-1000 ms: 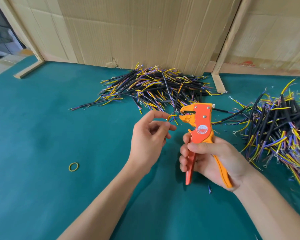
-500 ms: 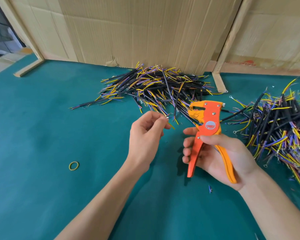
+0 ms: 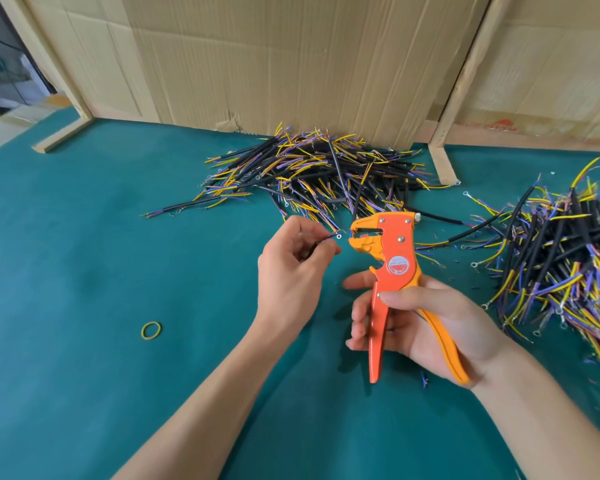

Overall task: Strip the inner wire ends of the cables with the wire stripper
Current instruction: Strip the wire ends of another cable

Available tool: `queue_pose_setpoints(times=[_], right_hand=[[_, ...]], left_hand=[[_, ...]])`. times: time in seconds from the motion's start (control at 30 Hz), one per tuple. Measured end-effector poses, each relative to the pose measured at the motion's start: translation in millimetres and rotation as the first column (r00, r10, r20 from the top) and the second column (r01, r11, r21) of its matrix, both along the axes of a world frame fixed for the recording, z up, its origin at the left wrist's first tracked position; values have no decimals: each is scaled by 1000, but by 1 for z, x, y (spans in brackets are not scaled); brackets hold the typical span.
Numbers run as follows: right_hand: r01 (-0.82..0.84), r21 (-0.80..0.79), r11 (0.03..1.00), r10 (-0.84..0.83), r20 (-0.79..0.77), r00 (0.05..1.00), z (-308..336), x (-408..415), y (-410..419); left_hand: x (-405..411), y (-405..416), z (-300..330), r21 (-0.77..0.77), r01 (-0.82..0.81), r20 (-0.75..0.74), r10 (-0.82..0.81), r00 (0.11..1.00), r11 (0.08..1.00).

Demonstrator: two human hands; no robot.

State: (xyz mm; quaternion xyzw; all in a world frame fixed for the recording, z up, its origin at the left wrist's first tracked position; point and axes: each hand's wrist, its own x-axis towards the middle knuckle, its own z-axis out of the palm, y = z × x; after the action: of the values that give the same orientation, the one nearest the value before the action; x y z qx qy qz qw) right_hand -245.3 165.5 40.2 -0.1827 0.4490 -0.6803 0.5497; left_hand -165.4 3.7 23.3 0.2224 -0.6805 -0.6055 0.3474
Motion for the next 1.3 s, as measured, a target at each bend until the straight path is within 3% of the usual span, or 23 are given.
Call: queue_pose_setpoints(times=[0.2, 0.43, 0.73, 1.3], right_hand=[[5, 15, 1000, -5, 6, 1000, -1, 1, -1], [-60, 42, 997, 62, -35, 997, -1, -2, 2], [-73, 42, 996, 78, -105, 991, -2, -3, 2], [-25, 56, 998, 30, -93, 995, -2, 0, -1]], left_hand=[[0, -2, -2, 0, 65, -30, -65, 997, 998], [-1, -3, -4, -30, 30, -19, -30, 999, 999], [1, 3, -2, -254, -15, 74, 35, 997, 967], [3, 7, 0, -242, 13, 49, -2, 999, 970]])
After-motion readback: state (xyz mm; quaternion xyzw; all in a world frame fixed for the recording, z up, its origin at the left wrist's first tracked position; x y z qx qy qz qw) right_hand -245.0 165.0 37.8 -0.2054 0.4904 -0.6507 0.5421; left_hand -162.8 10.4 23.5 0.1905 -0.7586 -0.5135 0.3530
